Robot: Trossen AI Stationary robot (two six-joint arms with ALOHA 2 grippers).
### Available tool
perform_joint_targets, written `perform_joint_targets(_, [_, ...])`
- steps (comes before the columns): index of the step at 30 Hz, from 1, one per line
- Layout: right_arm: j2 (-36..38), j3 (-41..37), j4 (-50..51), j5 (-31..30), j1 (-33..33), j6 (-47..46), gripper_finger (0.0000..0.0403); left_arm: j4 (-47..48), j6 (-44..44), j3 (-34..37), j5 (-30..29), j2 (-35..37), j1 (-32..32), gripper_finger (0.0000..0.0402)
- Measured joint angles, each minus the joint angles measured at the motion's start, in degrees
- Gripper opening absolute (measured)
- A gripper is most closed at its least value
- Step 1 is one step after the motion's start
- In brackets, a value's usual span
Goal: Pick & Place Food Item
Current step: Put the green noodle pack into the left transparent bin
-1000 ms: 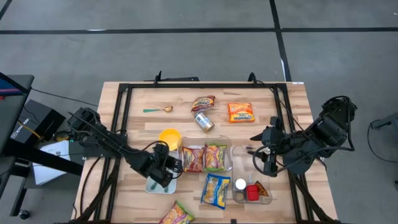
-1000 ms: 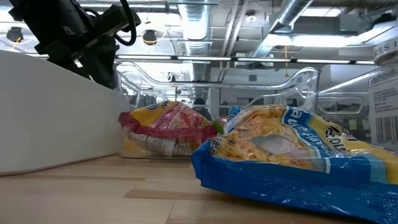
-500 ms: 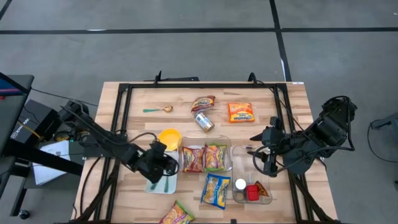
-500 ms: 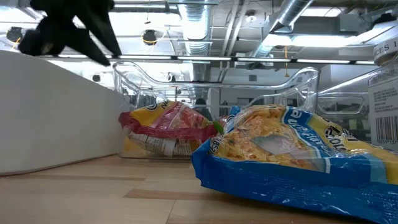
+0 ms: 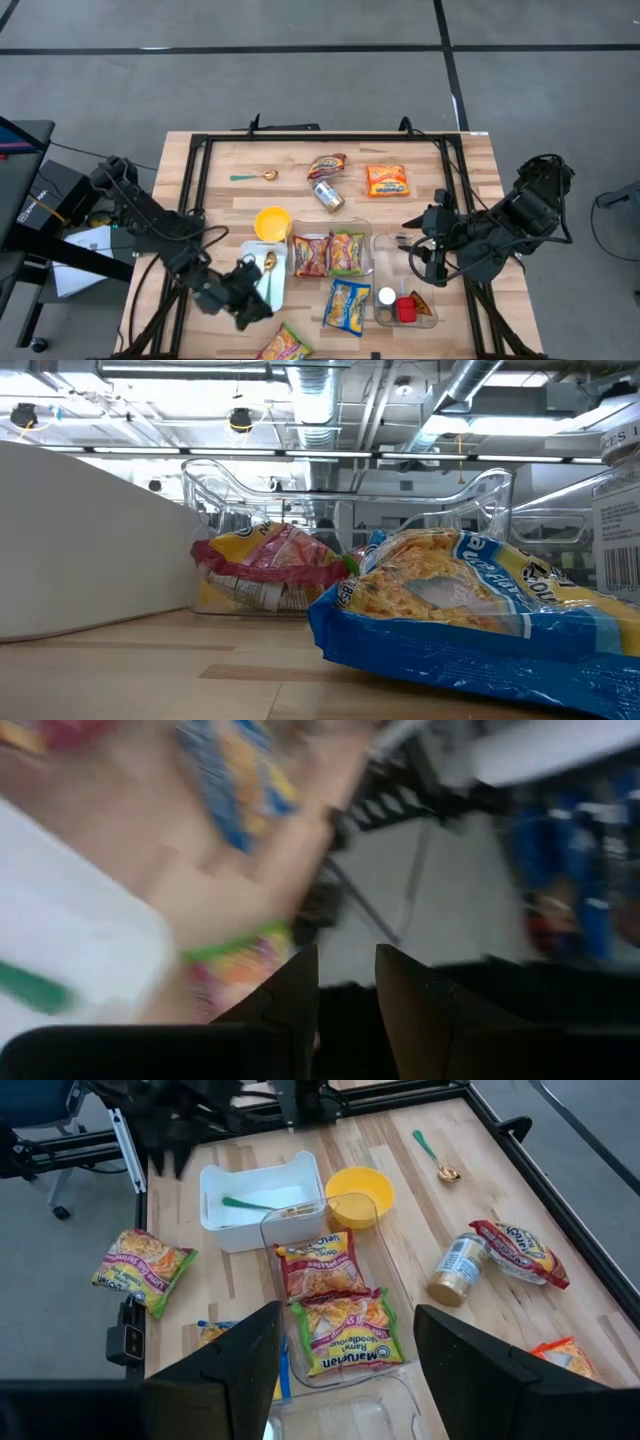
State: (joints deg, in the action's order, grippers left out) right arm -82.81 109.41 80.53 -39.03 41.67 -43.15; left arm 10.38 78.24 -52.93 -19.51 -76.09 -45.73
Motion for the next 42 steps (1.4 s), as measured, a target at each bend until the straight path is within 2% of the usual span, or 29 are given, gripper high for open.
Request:
perform_joint_targets(6, [0.0, -2.1, -0.6, 0.0, -0.1, 0.0, 0.022, -10.8, -0.8, 0.0, -3.6, -0.6, -5.9, 0.0097])
perform_joint_targets(12, [0.0, -5.7, -3.1, 0.2, 0.0, -0.4, 0.022, -30.6, -11.6, -0.1, -6.2, -4.9, -9.6, 0.0097])
perform_joint_targets(14, [-0.1, -6.2, -3.6, 0.2, 0.1, -0.7, 0.022, -34.8, -15.3, -2.0, -6.5, -7.2, -9.7, 0.0097])
perform_joint_targets(19, [0.0, -6.4, -3.7, 0.1, 0.7, -1.5, 0.022, -34.1, -24.7, -12.1, -5.4, -12.6, -7.5, 0.0094])
perform_joint_targets(22, [0.0, -6.4, -3.7, 0.1, 0.7, -1.5, 0.022, -28.0, -32.7, -19.6, -5.1, -15.2, -6.7, 0.0091])
perform_joint_targets(24, [0.0, -6.4, -3.7, 0.0, 0.7, -1.5, 0.022, -19.2, -35.6, -25.0, -5.2, -16.5, -6.6, 0.0091])
perform_joint_targets(27, [0.0, -6.4, -3.8, 0.0, 0.7, -1.5, 0.022, -1.8, -33.2, -33.5, -4.9, -19.4, -6.5, 0.009])
perform_joint_targets(30, [0.0, -6.4, -3.9, 0.0, 0.7, -1.4, 0.022, 10.8, -31.4, -41.0, -3.5, -23.4, -6.4, 0.009])
perform_joint_targets(36, [0.0, -6.4, -3.8, 0.0, 0.7, 0.1, 0.022, 21.5, -31.7, -49.6, 2.4, -31.7, -6.1, 0.0099])
perform_joint_targets(39, [0.0, -6.4, -3.2, 0.0, 0.7, 0.2, 0.022, 25.0, -34.3, -50.6, 6.3, -34.5, -5.9, 0.011])
perform_joint_targets(42, [0.0, -6.4, -3.0, 0.0, 0.7, 0.3, 0.022, 27.9, -36.6, -50.6, 6.5, -36.8, -5.9, 0.0125])
